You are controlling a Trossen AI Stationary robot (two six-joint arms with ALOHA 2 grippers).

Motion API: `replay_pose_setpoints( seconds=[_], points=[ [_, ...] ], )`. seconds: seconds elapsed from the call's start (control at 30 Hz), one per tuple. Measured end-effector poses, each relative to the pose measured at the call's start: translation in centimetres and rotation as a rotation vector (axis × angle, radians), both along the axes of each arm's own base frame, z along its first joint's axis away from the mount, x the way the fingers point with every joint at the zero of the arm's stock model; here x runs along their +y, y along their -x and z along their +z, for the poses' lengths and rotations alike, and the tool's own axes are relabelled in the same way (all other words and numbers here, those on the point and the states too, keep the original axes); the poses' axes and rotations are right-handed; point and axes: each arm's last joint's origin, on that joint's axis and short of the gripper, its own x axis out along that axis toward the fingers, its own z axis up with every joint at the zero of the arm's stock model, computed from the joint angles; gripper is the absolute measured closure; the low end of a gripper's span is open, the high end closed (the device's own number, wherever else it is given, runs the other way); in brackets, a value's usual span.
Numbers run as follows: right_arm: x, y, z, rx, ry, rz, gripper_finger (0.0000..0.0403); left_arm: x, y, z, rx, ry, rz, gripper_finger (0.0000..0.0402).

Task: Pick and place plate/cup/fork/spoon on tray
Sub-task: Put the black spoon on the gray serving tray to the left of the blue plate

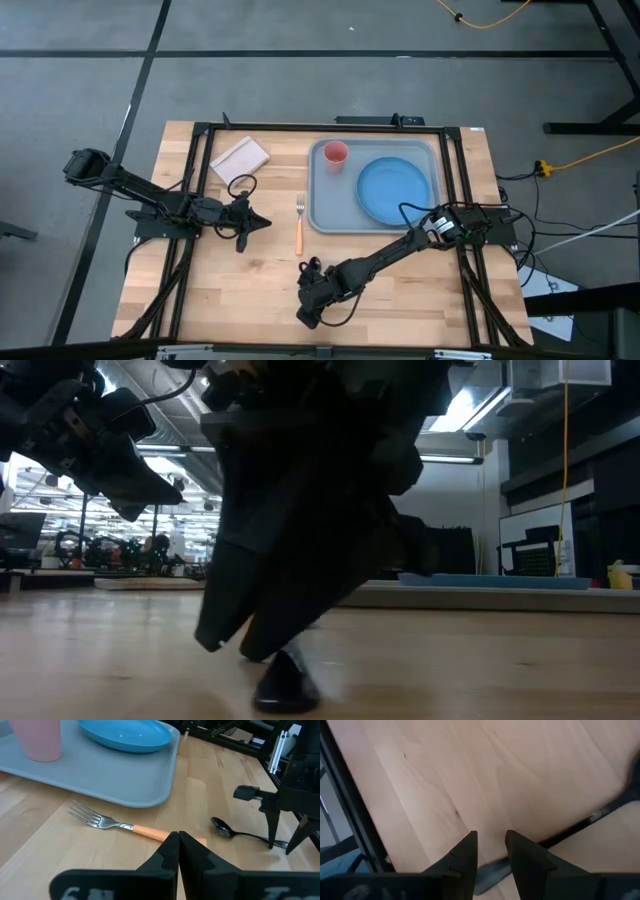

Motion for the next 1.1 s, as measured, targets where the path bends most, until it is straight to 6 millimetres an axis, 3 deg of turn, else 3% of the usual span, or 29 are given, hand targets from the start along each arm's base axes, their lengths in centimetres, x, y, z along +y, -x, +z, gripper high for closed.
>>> replay_pose_setpoints(
  seconds=[0.5, 0.9, 1.1],
  points=[
    [-0.7, 1.5, 1.3, 0.221, 0.134, 0.010, 0.0291, 0.0, 0.0, 0.0, 0.000, 0.000, 0.000, 0.0401],
    [-0.7, 1.3, 1.5, 0.196, 0.157, 0.073, 0.0291, 0.0, 0.0, 0.0, 0.000, 0.000, 0.000, 0.0401],
    [-0.6, 0.4, 4.5, 0.103, 0.270, 0.129, 0.0291, 0.0, 0.0, 0.0, 0.001, -0.001, 0.000, 0.0401]
  ],
)
